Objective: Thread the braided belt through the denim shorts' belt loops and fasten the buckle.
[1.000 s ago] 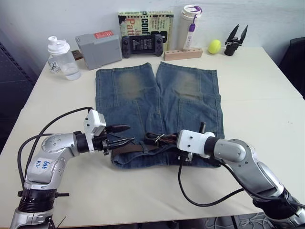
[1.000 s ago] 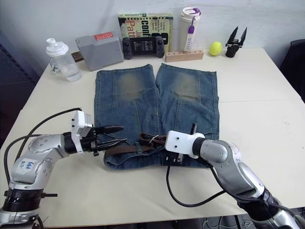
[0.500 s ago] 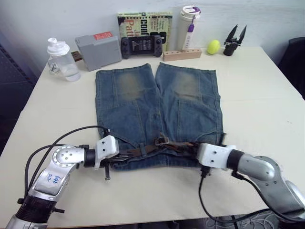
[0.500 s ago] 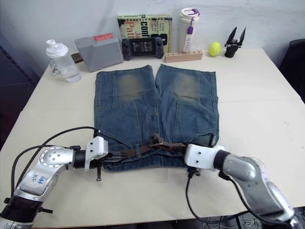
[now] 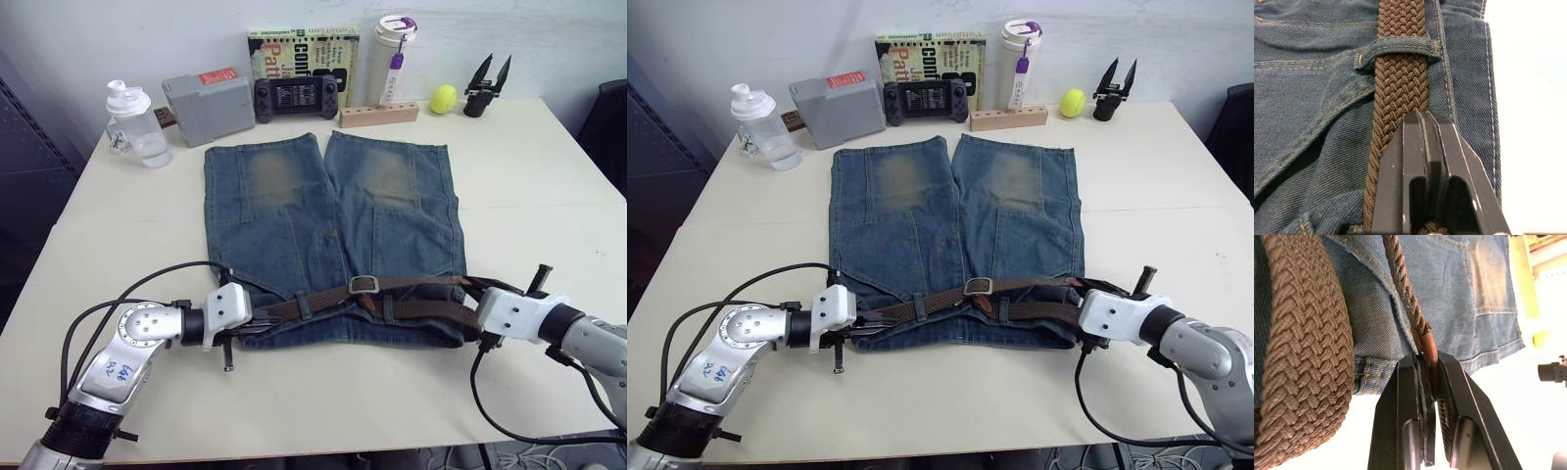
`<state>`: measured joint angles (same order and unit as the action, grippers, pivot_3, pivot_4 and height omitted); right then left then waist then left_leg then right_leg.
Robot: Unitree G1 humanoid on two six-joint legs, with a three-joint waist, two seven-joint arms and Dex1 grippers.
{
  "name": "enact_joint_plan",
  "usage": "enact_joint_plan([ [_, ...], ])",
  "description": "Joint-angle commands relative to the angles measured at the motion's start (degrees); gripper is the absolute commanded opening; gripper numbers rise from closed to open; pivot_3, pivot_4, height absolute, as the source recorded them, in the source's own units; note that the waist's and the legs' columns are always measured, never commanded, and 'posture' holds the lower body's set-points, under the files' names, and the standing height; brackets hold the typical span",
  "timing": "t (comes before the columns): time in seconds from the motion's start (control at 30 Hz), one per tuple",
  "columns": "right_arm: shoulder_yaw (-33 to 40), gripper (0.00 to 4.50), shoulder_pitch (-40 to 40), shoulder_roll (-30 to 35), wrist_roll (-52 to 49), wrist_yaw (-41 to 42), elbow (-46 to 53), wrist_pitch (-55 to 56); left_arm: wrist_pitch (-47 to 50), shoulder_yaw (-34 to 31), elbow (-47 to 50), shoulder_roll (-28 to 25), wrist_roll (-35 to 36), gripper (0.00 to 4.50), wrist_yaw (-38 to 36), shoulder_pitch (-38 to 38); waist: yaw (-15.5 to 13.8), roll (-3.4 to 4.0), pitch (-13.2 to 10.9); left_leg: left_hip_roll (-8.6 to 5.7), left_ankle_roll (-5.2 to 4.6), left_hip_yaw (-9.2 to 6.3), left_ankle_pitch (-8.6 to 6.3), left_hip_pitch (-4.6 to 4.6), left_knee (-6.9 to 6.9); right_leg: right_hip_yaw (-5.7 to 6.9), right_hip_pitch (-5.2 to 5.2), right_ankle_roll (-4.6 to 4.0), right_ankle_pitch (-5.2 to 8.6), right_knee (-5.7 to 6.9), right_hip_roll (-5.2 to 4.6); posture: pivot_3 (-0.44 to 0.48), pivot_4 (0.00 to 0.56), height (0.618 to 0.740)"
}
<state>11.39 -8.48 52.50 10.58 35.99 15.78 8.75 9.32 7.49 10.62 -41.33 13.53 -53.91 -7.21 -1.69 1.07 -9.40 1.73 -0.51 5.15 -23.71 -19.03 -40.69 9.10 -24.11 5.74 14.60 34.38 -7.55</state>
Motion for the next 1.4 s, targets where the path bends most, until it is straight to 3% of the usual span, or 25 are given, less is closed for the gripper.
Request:
enact_joint_plan([
  [0.03,1.2,0.0,-0.3,-0.6,2.5,-1.9,-0.7,-1.2,1.3,0.6,-4.4,-1.4,-3.7,0.06,0.8,2.2,0.0,0.0,0.0,0.0,0.0,0.0,0.0,0.0,0.0,0.0,0.0,0.0,0.0,0.0,0.0,0.0,0.15,0.726],
  [0.37,-11.1,0.0,4.7,-4.9,7.4,-0.3,6.0,-2.5,0.6,-3.2,-5.2,-4.1,-2.0,0.06,0.6,3.5,0.5,0.09,0.1,0.09,0.01,0.06,0.0,0.18,0.1,-0.04,0.01,-0.07,0.04,0.04,0.09,0.0,0.15,0.726],
  [0.57,-13.4,0.0,6.2,-8.2,8.0,0.4,7.3,-9.4,2.1,-8.6,0.8,-4.2,1.4,0.06,1.4,8.0,1.4,0.09,0.1,0.15,0.02,0.13,0.0,0.3,0.29,-0.04,0.01,-0.17,0.09,0.06,0.11,0.0,0.15,0.726],
  [0.87,-8.4,4.12,4.5,-11.3,-1.3,3.6,13.3,-19.1,2.3,-16.9,10.1,-1.5,6.7,0.0,3.5,18.2,1.7,0.01,0.0,0.17,0.03,0.09,-0.01,0.5,0.57,-0.12,0.01,-0.21,0.12,-0.01,0.08,0.0,0.15,0.726],
  [0.9,-7.2,4.45,3.9,-11.3,-6.7,6.3,16.4,-20.0,3.3,-17.8,11.5,-0.8,8.1,0.0,4.3,18.8,1.6,-0.01,0.0,0.17,0.03,0.08,-0.01,0.5,0.57,-0.12,0.01,-0.21,0.12,-0.01,0.07,0.0,0.15,0.726],
  [1.0,-6.3,4.45,3.0,-11.1,-18.3,11.9,24.1,-24.9,6.5,-19.7,14.6,0.9,12.1,0.0,6.1,19.0,1.6,-0.05,0.0,0.15,0.02,-0.04,-0.01,0.49,0.58,-0.12,0.02,-0.21,0.12,0.0,0.06,0.0,0.15,0.726],
  [1.1,-7.9,4.45,3.9,-10.7,-22.2,12.8,27.7,-29.5,9.2,-21.4,16.1,1.7,15.2,0.0,7.1,17.8,1.6,-0.14,-0.1,0.16,0.02,-0.19,-0.02,0.5,0.58,-0.12,0.02,-0.21,0.12,0.0,0.05,0.0,0.15,0.726],
  [1.4,-13.3,4.45,0.8,-9.2,-17.8,10.3,28.1,-29.7,15.9,-26.5,20.4,1.0,22.0,0.0,8.6,16.9,1.5,-0.2,-0.1,0.11,-0.01,-0.18,-0.04,0.47,0.58,-0.11,0.02,-0.21,0.12,-0.04,0.02,0.0,0.15,0.726],
])
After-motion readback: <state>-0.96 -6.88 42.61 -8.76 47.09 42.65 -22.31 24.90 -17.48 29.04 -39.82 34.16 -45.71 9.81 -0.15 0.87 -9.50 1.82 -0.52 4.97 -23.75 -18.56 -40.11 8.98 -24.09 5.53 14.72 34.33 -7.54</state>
